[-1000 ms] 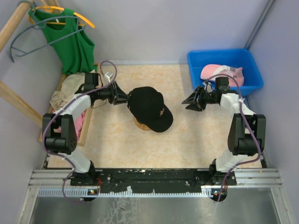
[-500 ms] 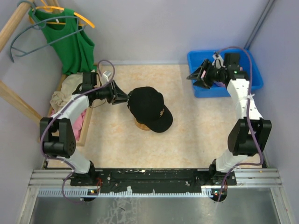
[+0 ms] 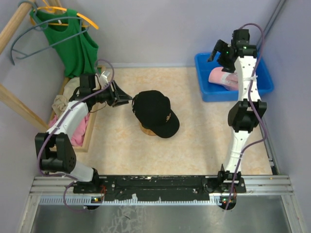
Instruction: Stack the hats
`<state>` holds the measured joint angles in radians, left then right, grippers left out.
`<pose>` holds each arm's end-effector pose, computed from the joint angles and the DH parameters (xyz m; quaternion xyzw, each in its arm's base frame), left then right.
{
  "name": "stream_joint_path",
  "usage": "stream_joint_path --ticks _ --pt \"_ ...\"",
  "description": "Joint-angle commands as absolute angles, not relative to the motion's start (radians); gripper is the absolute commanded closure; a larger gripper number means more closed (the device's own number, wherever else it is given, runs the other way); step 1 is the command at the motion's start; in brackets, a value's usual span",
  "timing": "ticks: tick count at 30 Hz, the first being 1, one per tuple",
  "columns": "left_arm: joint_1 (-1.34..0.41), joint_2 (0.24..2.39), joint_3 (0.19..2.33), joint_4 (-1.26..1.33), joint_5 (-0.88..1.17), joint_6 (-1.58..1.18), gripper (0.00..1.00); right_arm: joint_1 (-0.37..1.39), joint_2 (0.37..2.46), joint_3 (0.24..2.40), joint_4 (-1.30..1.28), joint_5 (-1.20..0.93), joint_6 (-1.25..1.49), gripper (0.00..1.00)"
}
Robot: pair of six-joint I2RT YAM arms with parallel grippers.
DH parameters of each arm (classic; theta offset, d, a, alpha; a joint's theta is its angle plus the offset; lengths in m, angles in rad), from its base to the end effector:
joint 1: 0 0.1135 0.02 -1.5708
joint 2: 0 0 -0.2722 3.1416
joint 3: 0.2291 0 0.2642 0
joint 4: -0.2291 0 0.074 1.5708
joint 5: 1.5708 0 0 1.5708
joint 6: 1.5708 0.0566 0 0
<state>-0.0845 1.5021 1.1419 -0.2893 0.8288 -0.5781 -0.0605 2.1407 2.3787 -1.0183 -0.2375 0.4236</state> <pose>0.3479 -0.0713 0.2826 -0.0267 0.8388 -0.4734 0.2675 0.4944 -0.0166 0.3709 0.1754 0.9006 0.1766 0.3563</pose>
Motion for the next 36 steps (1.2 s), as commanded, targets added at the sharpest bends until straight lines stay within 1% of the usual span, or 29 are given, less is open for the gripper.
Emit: stream_joint_path --ticks 1,6,10,13,17,20,23,26,30,36 --pt "-0.064 1.477 1.129 -0.311 0.799 -0.56 0.46 -0.107 2.201 2.481 -1.134 -0.008 0.403 0.01" --pt "-0.057 1.493 1.128 -0.302 0.793 -0.558 0.46 -0.16 2.21 2.372 -1.053 0.063 0.423 0.01" --pt "-0.049 1.514 1.136 -0.298 0.792 -0.552 0.46 -0.21 2.222 2.325 -0.99 0.103 0.433 0.01" --pt "-0.043 1.536 1.151 -0.295 0.793 -0.551 0.46 -0.241 2.267 2.351 -0.992 0.141 0.415 0.01" --pt "-0.036 1.572 1.188 -0.293 0.799 -0.553 0.46 -0.261 2.364 2.443 -1.036 0.179 0.381 0.01" --pt "-0.033 1.589 1.209 -0.294 0.797 -0.554 0.46 -0.274 2.405 2.457 -1.028 0.199 0.374 0.01" --pt "-0.03 1.595 1.223 -0.295 0.789 -0.549 0.46 -0.288 2.433 2.446 -0.996 0.199 0.375 0.01" --pt "-0.029 1.595 1.23 -0.297 0.761 -0.539 0.46 -0.289 2.488 2.478 -0.986 0.184 0.373 0.01" --pt "-0.028 1.608 1.243 -0.293 0.754 -0.546 0.45 -0.29 2.56 2.518 -0.976 0.131 0.381 0.01" --pt "-0.029 1.636 1.277 -0.297 0.747 -0.56 0.45 -0.284 2.603 2.498 -0.899 0.049 0.402 0.01"
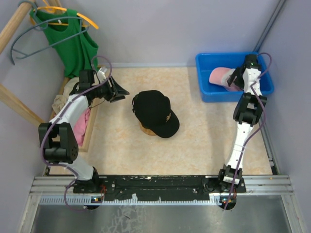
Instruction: Stack the hats
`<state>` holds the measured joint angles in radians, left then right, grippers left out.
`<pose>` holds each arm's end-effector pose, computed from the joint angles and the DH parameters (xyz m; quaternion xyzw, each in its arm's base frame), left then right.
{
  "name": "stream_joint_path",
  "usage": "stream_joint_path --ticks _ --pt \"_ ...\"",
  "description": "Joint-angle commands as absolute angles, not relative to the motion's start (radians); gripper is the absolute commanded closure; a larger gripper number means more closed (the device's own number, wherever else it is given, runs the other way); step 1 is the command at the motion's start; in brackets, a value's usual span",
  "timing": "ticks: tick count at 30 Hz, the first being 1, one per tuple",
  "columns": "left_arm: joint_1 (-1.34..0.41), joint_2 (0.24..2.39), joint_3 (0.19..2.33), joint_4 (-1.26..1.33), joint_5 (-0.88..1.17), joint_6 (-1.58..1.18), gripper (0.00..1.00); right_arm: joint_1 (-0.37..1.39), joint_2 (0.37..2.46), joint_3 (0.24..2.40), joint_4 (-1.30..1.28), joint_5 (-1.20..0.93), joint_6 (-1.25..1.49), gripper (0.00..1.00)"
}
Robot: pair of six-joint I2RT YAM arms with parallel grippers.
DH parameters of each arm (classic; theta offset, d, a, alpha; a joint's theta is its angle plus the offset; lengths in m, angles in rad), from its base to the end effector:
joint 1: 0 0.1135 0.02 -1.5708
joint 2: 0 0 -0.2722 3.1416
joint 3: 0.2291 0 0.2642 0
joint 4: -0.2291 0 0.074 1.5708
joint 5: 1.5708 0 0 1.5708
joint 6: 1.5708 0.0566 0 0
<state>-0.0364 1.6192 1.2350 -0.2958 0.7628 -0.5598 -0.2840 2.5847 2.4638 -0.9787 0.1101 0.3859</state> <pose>0.3819 -0.0530 0.2723 -0.0618 0.8506 -0.4385 0.2836 0.5482 -0.1665 0.1698 0.3313 0.9127 -0.0416 0.2355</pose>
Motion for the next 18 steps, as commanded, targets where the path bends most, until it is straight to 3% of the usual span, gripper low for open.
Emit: stream_joint_path --ticks 1,5,9,16,18 --pt "-0.028 1.637 1.278 -0.292 0.744 -0.565 0.45 -0.283 2.608 2.494 -0.879 0.03 0.407 0.01" --pt "-0.028 1.648 1.294 -0.292 0.743 -0.569 0.45 -0.28 2.644 2.504 -0.836 -0.019 0.439 0.02" --pt "-0.028 1.656 1.32 -0.317 0.729 -0.558 0.45 -0.274 2.706 2.535 -0.82 -0.062 0.465 0.09" --pt "-0.028 1.652 1.361 -0.371 0.687 -0.528 0.45 -0.263 2.733 2.519 -0.778 -0.125 0.484 0.36" --pt "-0.027 1.646 1.365 -0.371 0.677 -0.529 0.45 -0.262 2.714 2.495 -0.762 -0.132 0.486 0.49"
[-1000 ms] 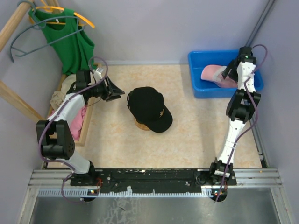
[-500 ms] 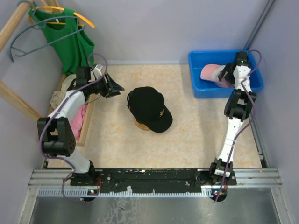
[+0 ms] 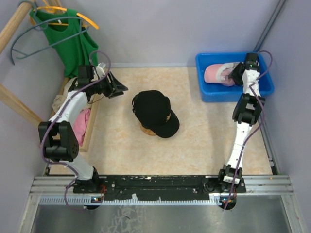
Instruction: Stack the hats
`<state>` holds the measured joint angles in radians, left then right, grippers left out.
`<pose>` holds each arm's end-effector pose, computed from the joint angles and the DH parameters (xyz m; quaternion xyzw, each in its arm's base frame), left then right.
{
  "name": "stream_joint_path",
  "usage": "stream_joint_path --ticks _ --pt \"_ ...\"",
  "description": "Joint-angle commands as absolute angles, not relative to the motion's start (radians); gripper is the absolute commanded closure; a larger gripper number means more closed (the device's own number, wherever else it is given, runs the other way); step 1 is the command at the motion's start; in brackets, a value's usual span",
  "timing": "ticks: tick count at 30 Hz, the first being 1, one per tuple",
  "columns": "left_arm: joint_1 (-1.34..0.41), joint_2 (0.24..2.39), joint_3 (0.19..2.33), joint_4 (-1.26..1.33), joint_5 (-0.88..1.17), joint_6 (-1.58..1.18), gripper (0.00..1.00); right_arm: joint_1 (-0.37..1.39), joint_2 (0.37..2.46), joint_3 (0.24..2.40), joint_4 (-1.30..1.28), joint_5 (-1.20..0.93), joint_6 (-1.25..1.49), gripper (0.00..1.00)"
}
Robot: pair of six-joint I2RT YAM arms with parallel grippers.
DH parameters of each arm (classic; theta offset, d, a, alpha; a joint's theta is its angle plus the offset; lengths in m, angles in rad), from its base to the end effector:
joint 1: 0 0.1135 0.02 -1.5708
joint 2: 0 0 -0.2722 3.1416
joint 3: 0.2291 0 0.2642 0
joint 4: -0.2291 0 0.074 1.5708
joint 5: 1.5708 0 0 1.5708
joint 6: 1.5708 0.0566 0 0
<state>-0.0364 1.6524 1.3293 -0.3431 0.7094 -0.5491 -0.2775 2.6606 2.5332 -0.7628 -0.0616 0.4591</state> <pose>0.3956 -0.0513 0.2877 -0.0670 0.8544 -0.4174 0.3022 0.5840 -0.1627 0.1648 0.3296 0.8827 0.0592 0.3296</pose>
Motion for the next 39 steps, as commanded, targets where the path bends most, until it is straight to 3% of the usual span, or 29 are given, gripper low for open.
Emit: stream_joint_path --ticks 1,5,6,18,25,32,39 --pt "-0.027 1.643 1.369 -0.371 0.673 -0.532 0.46 -0.261 2.704 2.485 -0.754 -0.137 0.486 0.58" --pt "-0.027 1.632 1.399 -0.381 0.657 -0.535 0.47 -0.262 2.656 2.473 -0.753 -0.151 0.476 0.96" --pt "-0.026 1.626 1.41 -0.384 0.654 -0.534 0.47 -0.262 2.631 2.466 -0.754 -0.156 0.473 1.0" --pt "-0.116 1.583 1.75 -0.415 0.637 -0.442 0.44 -0.262 2.233 2.306 -0.668 -0.276 0.477 1.0" --pt "-0.277 1.585 1.903 -0.451 0.546 -0.295 0.41 -0.258 2.019 2.244 -0.666 -0.361 0.569 1.0" --pt "-0.457 1.624 1.963 -0.442 0.515 -0.203 0.32 -0.206 1.767 2.047 -0.614 -0.414 0.671 1.0" --pt "-0.683 1.764 2.138 -0.513 0.33 -0.08 0.28 -0.12 1.621 1.972 -0.67 -0.439 0.726 1.0"
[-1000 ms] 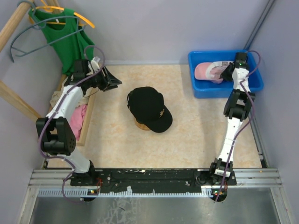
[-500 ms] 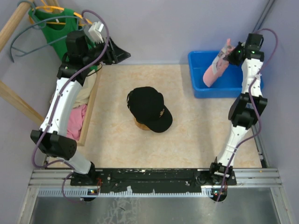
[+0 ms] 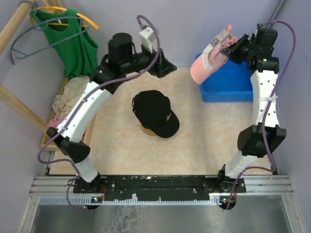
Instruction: Stack the hats
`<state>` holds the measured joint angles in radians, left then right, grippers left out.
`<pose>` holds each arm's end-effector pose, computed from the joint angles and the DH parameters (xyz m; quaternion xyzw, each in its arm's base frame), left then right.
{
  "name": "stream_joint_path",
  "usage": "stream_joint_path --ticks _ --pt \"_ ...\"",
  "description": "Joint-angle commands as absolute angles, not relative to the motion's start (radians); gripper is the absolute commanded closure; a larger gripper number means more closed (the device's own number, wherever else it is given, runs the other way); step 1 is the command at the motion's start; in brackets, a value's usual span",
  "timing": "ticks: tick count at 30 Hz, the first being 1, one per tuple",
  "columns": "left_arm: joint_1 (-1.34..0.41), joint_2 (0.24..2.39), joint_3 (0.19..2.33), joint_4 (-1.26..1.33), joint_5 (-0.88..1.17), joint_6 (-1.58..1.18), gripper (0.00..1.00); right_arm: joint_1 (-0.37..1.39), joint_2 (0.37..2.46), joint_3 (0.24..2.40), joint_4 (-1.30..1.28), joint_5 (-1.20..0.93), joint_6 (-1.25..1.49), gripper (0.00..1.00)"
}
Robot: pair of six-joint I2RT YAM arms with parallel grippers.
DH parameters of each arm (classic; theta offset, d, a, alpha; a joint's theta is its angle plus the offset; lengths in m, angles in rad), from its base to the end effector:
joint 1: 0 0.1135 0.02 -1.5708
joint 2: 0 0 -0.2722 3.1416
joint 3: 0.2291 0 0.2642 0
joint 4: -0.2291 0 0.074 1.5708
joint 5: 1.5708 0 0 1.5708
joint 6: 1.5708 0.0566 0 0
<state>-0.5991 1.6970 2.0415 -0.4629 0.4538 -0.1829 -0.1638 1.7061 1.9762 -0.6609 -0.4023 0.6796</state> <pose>0.3165 -0.2462 0.5122 0.2967 0.6820 -0.4021 0.5341 0.4034 -0.0442 0.4617 0.2318 0.7884 0.2996 0.4848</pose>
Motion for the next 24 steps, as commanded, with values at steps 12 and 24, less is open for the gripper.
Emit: stream_joint_path --ticks 12,24 --pt "-0.94 1.846 2.196 -0.508 0.084 0.102 0.24 -0.099 1.472 1.897 -0.731 -0.461 0.76 1.0" --pt "-1.047 1.986 2.333 -0.523 -0.025 0.177 0.16 -0.094 1.433 1.895 -0.755 -0.5 0.769 1.0"
